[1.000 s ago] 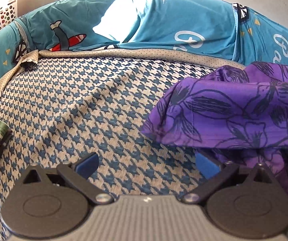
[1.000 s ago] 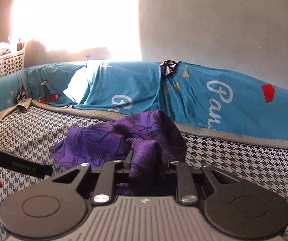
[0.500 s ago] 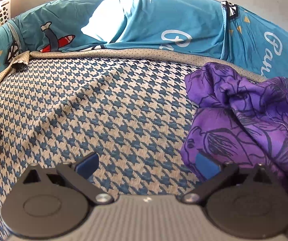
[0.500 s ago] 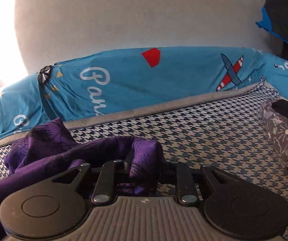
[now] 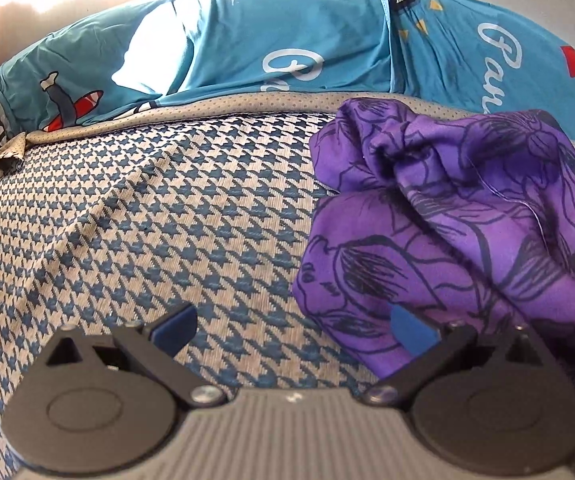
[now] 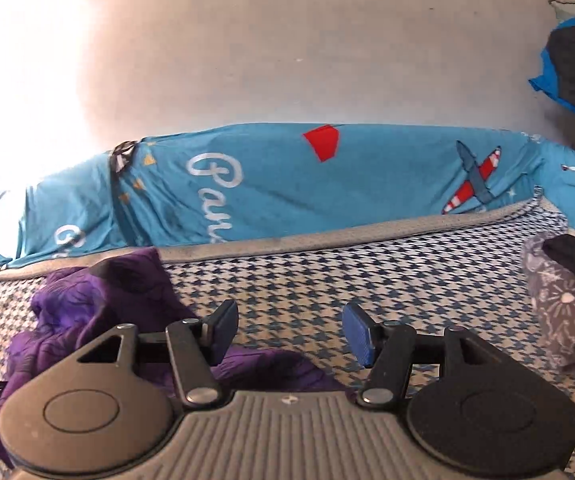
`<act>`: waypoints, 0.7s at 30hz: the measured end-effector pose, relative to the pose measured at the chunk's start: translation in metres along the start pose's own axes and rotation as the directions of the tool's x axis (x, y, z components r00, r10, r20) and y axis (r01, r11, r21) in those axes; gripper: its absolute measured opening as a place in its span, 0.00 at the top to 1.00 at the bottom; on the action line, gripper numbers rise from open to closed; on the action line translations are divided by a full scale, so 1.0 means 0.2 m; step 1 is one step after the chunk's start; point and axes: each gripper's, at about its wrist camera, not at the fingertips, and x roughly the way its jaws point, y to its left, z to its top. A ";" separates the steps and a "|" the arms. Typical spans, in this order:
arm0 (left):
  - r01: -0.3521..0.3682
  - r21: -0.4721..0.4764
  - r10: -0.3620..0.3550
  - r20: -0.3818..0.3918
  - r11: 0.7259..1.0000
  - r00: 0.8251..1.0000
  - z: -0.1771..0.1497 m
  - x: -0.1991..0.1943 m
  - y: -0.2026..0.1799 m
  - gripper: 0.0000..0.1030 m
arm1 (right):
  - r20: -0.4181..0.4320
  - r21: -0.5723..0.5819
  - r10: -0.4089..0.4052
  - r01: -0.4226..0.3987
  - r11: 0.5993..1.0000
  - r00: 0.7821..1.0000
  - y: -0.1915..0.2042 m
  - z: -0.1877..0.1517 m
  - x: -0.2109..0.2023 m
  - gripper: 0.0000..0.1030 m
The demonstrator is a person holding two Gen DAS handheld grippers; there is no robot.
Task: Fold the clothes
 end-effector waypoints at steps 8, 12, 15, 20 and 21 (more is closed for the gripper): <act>-0.008 0.058 0.009 -0.008 0.998 1.000 -0.02 0.02 -0.07 0.00 | 0.022 -0.160 0.223 -0.217 0.963 0.975 0.35 0.04 0.01 0.44; -0.013 0.073 0.014 -0.014 0.997 1.000 -0.03 0.02 -0.08 0.00 | 0.012 -0.220 0.281 -0.272 0.937 0.960 0.48 0.04 0.05 0.43; -0.007 0.064 0.008 -0.024 0.998 1.000 -0.03 0.02 -0.07 0.00 | 0.013 -0.243 0.309 -0.297 0.923 0.951 0.55 0.05 0.10 0.36; 0.018 0.030 -0.016 -0.043 0.999 0.999 -0.03 0.04 -0.05 0.00 | 0.014 -0.258 0.343 -0.328 0.909 0.939 0.63 0.08 0.18 0.32; 0.022 0.023 -0.021 -0.047 0.999 0.999 -0.03 0.04 -0.04 0.00 | 0.007 -0.259 0.352 -0.338 0.905 0.936 0.65 0.08 0.20 0.32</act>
